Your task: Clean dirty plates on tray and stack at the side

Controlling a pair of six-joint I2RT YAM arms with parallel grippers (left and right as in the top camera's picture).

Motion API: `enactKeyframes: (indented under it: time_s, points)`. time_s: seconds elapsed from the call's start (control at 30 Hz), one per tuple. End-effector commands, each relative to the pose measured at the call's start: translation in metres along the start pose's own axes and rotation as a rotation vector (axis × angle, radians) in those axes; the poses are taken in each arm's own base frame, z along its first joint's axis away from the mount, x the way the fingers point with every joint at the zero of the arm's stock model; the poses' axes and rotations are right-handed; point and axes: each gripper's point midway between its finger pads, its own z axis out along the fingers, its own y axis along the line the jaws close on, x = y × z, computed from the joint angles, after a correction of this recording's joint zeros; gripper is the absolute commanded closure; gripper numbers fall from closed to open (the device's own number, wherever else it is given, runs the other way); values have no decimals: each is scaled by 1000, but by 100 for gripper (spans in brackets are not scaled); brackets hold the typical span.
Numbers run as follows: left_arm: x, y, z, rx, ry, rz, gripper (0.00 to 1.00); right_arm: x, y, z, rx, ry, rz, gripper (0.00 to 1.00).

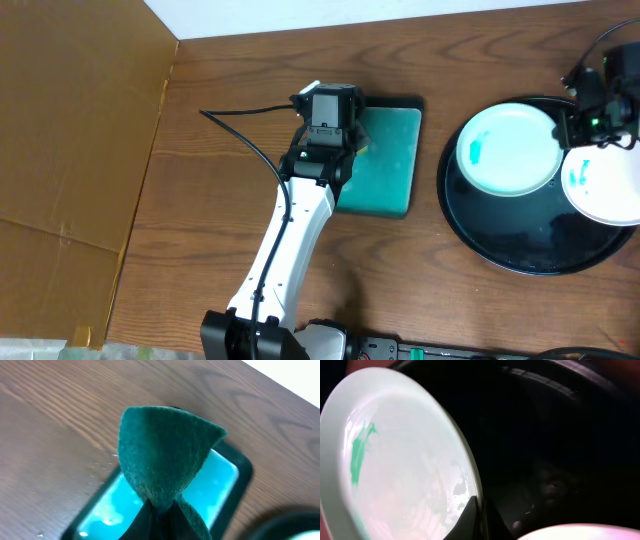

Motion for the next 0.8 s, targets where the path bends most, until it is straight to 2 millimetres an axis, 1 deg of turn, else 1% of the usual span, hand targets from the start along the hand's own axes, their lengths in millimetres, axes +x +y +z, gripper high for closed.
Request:
enactKeyframes:
  time_s: [0.0,0.13,0.23,0.37,0.47,0.57,0.63,0.7,0.77]
  points:
    - [14,-30,-4,178,93,-14,93,10,17,5,-22,40,-42,99]
    - [28,-53,-4,302,177,-12,93,26,17,22,20,86,-59,99]
    - [44,-66,-1,340,237,7,93,32,19,31,17,103,-68,99]
    - [71,-83,8,347,302,57,93,37,17,38,26,122,-68,99]
    - [93,-102,9,371,336,112,93,43,6,43,78,140,-53,99]
    - [114,-128,6,422,347,173,92,47,-2,46,113,154,-50,99]
    - [124,-145,2,464,341,205,93,47,-3,47,115,156,-50,99]
    - [139,-168,-2,520,334,245,93,45,-4,47,119,150,-52,99]
    - [149,-180,-2,541,336,252,93,45,-4,47,121,146,-53,99]
